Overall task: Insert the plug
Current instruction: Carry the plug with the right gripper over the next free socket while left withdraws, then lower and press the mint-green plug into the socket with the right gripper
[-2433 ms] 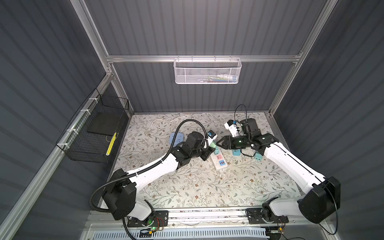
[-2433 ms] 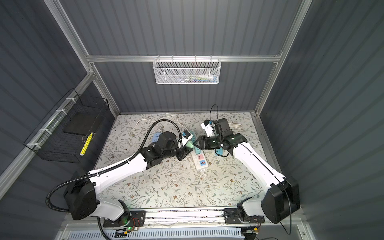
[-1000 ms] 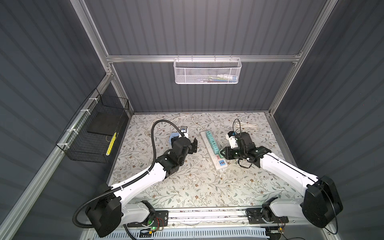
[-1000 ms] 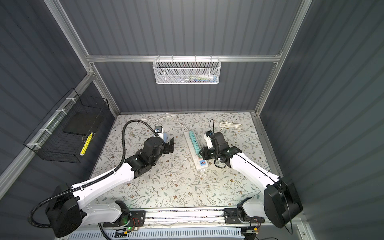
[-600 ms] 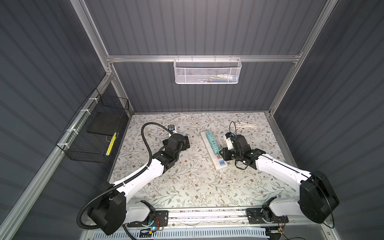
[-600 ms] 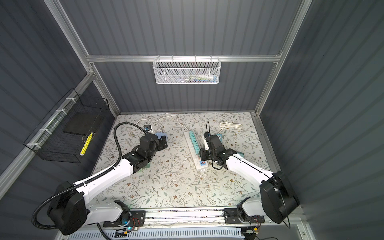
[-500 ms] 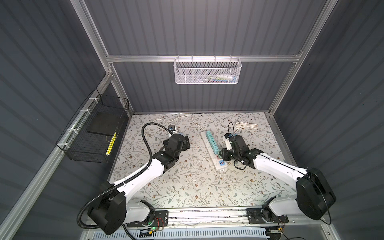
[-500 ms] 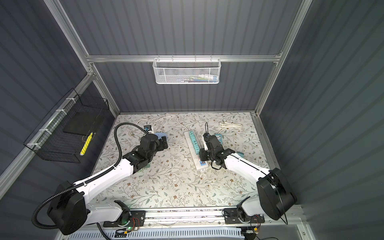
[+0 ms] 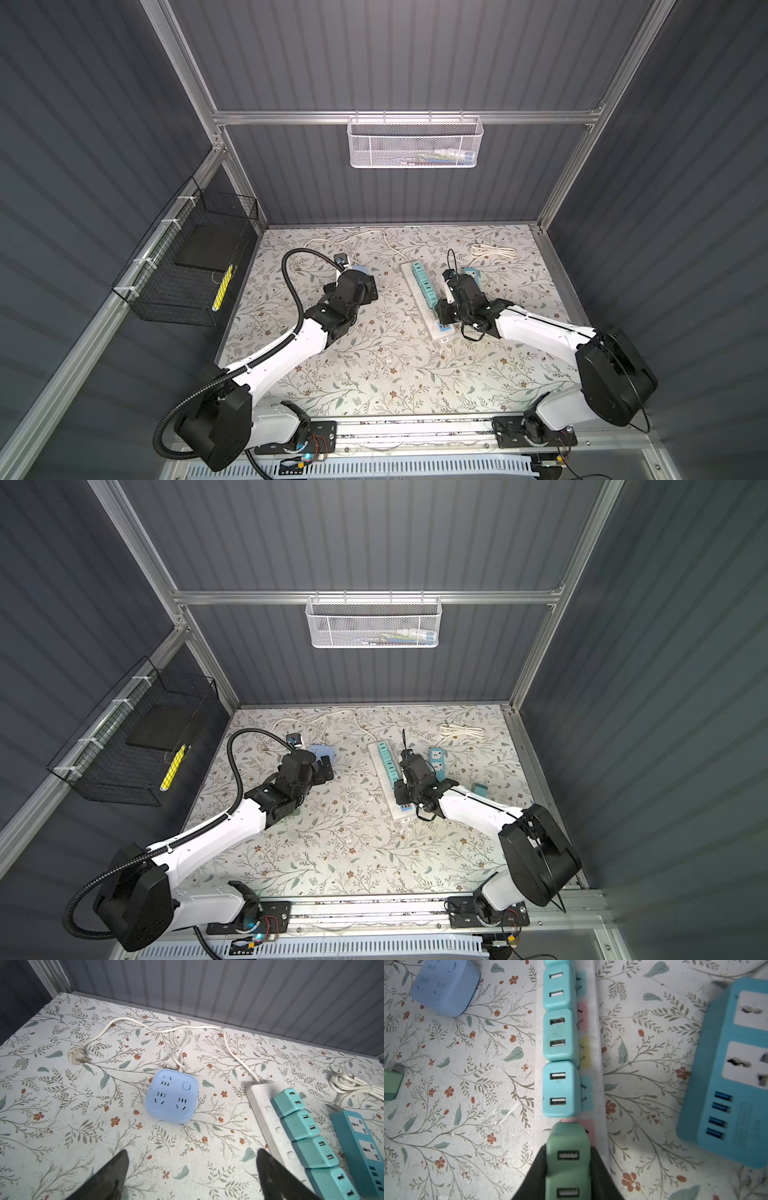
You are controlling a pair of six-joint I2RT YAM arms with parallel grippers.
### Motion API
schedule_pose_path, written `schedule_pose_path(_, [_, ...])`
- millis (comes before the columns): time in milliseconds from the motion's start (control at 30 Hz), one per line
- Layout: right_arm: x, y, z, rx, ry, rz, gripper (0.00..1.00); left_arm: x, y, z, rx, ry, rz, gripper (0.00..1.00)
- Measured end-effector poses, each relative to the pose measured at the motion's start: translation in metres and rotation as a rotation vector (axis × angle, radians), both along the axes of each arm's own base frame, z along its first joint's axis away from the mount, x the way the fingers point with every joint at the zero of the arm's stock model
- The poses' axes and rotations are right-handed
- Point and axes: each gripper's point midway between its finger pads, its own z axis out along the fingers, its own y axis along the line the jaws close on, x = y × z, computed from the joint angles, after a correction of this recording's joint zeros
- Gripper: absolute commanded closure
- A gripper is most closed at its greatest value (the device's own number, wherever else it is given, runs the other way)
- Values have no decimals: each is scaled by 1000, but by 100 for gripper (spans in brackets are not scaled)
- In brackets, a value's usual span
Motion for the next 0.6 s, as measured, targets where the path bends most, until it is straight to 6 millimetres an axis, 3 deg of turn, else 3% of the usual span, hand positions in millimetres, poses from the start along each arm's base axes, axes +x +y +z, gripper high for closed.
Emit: schedule_pose_path(600, [2,6,-6,-97,-16,-1,84,0,0,0,-1,0,0,4])
